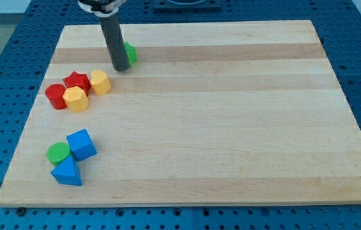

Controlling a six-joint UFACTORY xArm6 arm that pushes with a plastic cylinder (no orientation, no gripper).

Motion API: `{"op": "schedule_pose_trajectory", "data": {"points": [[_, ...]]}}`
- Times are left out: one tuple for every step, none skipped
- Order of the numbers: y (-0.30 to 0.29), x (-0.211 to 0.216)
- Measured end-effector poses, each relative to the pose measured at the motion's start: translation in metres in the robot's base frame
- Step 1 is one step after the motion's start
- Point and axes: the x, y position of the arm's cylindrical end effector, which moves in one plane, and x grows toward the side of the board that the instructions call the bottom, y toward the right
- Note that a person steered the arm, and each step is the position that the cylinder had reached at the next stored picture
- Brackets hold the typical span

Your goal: Move the green star towards top left

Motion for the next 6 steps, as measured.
{"op": "schedule_pose_trajectory", "data": {"points": [[0.033, -0.005], [0.029, -0.018], [0.015, -0.032], [0.038, -0.037], [0.040, -0.037], [0.040, -0.046]]}}
